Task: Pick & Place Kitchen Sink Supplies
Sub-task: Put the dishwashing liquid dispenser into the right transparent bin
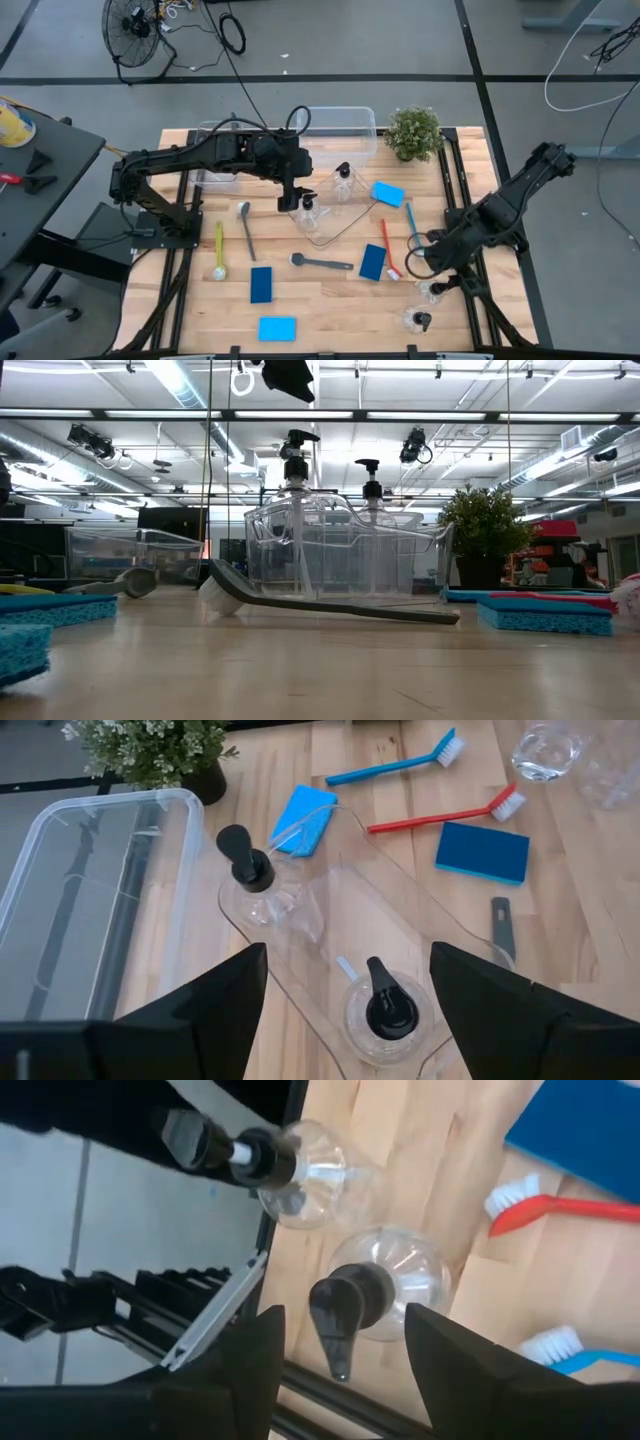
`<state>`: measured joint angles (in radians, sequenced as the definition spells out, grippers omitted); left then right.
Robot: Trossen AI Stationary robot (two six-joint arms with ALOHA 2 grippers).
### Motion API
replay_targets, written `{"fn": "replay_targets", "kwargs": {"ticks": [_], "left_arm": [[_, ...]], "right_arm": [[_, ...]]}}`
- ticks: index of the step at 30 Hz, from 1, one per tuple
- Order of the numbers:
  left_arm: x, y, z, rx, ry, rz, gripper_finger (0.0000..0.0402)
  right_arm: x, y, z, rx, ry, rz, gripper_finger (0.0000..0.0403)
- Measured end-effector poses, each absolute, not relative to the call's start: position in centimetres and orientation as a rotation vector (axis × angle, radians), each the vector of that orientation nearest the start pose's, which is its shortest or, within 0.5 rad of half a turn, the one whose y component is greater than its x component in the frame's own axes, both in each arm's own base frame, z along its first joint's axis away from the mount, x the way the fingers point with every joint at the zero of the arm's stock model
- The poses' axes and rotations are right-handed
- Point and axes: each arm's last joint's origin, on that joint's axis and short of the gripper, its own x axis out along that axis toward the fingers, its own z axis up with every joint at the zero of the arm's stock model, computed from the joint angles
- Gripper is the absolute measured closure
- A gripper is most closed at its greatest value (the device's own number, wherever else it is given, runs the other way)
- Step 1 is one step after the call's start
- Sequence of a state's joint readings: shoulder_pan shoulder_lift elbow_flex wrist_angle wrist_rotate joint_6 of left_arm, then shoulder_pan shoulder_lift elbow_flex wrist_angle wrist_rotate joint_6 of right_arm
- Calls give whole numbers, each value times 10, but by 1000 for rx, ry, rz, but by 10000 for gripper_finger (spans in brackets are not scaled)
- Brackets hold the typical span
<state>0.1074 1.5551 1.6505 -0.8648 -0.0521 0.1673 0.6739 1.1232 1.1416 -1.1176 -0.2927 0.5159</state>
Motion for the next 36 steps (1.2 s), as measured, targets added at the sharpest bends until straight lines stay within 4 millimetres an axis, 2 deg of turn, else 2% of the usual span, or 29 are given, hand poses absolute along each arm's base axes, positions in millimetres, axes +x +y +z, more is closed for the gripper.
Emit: {"fn": "replay_targets", "kwargs": {"ticks": [18, 36], "left_arm": [[321, 37, 383, 137, 782, 88, 115], [321, 38, 383, 159, 788, 144, 115]], "right_arm": [[150, 151, 304, 87, 1357, 515, 195], [158, 159, 292, 28, 1376, 467, 195]]}}
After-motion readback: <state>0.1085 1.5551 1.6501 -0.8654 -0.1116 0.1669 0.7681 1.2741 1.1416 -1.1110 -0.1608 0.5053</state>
